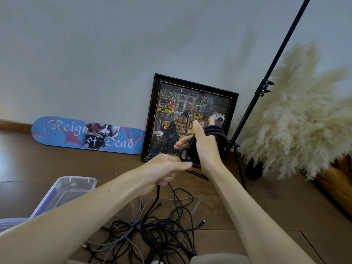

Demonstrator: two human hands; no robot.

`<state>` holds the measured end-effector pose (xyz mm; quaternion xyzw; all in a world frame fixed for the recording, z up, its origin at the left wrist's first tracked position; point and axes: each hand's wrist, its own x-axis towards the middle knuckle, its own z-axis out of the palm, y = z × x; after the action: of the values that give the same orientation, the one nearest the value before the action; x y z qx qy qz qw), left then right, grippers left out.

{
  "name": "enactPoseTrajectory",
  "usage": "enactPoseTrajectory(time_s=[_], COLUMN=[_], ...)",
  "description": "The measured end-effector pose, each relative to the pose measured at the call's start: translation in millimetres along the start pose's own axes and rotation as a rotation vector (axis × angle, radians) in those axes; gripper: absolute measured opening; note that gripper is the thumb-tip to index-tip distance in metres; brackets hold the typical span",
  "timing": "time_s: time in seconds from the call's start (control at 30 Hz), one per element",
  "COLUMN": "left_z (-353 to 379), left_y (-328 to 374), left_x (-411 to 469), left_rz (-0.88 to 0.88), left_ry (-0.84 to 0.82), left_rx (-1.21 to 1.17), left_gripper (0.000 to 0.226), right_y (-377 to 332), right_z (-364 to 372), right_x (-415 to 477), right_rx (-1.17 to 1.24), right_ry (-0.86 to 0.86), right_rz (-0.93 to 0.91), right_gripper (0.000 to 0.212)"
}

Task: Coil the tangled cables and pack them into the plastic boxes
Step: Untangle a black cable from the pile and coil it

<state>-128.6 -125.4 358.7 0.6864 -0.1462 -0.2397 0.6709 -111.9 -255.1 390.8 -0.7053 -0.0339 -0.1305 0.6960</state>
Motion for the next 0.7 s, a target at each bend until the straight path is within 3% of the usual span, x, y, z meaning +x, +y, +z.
enactPoseTrajectory(time_s=[0.1, 0.27, 0.43, 0.5, 0.57, 0.7], left_z=[-3, -5, -10, -16, -20, -7], left_y=[-3, -4, 2, 7, 9, 8], left_x=[-3, -3, -4, -4, -4, -7], left_rz=[0.059, 0.148, 0.089, 0.121, 0.262, 0.447], left_ry=[0.021, -0.006, -0.099, -0.073, 0.031, 0.126], left_rx=[0.045, 0.025, -0.077, 0.166, 0.44, 0.49], left_gripper=[0.041, 0.031, 0.03, 0.031, 0.02, 0.007], right_y=[-2, -9, -7, -1, 4, 5], right_z=[4, 9, 8, 5, 4, 3], right_x=[-4, -8, -2, 2, 0, 2], right_rx=[-0.209, -0.39, -0.501, -0.589, -0.582, -0.562], right_ry=[-0.053, -0.065, -0.074, -0.08, -0.099, -0.085], right_rz=[-0.064, -0.104, -0.095, -0.071, -0.034, 0.006], right_gripper=[0.079, 0.068, 0.063, 0.064, 0.063, 0.056])
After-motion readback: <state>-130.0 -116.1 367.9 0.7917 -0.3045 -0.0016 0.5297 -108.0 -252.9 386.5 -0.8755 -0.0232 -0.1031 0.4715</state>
